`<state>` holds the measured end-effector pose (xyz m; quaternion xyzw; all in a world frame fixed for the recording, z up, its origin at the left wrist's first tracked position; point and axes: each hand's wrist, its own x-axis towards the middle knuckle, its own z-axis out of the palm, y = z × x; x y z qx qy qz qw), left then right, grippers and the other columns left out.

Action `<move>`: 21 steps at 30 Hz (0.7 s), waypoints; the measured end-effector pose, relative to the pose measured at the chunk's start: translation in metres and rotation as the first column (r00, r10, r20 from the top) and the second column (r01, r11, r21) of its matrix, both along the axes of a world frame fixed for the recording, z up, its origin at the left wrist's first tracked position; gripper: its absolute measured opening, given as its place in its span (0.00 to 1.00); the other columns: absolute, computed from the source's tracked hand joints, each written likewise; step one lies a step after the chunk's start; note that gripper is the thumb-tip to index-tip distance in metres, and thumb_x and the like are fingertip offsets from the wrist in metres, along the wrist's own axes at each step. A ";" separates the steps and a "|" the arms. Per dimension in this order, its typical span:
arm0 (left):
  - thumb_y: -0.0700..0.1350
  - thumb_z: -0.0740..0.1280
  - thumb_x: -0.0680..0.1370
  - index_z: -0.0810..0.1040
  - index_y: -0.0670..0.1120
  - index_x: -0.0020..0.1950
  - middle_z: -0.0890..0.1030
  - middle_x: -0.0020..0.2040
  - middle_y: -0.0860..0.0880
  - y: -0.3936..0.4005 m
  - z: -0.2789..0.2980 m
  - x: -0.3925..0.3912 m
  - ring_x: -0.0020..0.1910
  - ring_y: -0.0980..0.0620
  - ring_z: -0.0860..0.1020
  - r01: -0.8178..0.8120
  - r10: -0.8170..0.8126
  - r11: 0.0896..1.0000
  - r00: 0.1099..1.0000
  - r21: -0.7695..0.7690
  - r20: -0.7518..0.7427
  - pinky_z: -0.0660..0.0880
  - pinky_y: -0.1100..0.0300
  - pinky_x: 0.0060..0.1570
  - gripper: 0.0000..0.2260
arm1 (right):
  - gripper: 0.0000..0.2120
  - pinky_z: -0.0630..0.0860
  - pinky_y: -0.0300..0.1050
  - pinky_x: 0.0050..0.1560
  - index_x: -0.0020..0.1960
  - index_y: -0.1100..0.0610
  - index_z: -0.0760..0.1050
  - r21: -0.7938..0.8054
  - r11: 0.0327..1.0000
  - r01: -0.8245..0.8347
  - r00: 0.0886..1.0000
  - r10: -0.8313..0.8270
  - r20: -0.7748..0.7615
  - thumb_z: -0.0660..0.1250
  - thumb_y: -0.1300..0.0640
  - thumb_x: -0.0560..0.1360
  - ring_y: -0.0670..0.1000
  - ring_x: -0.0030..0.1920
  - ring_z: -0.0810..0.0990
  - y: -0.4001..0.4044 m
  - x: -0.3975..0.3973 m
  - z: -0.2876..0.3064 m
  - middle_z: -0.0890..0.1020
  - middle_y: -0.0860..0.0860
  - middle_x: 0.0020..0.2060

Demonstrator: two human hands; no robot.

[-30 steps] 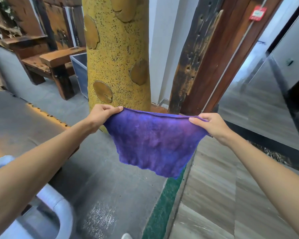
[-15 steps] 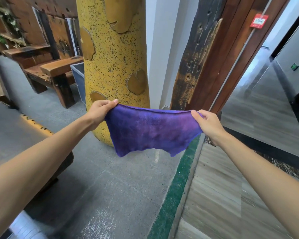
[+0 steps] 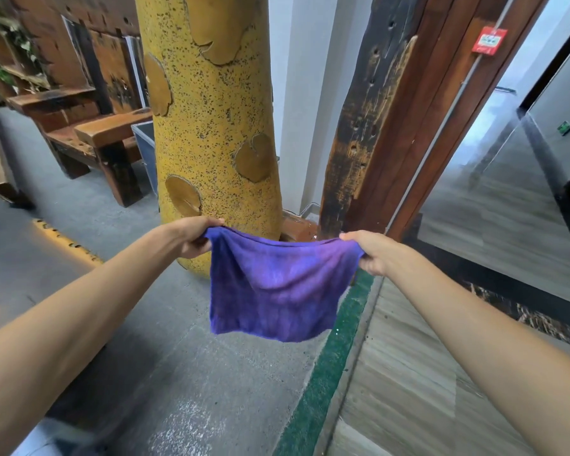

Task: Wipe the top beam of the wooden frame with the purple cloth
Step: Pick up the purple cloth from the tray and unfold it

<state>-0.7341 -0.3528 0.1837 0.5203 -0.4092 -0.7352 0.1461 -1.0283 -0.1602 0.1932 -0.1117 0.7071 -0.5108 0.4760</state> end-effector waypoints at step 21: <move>0.32 0.64 0.80 0.81 0.29 0.58 0.81 0.49 0.39 0.105 0.016 -0.059 0.49 0.45 0.75 0.317 -0.401 0.837 0.910 -0.446 -0.107 0.79 0.61 0.52 0.10 | 0.05 0.85 0.42 0.36 0.50 0.67 0.81 -0.072 0.996 -0.061 0.991 0.052 -0.126 0.73 0.69 0.75 0.51 0.36 0.87 -0.017 0.101 0.024 0.86 0.60 0.42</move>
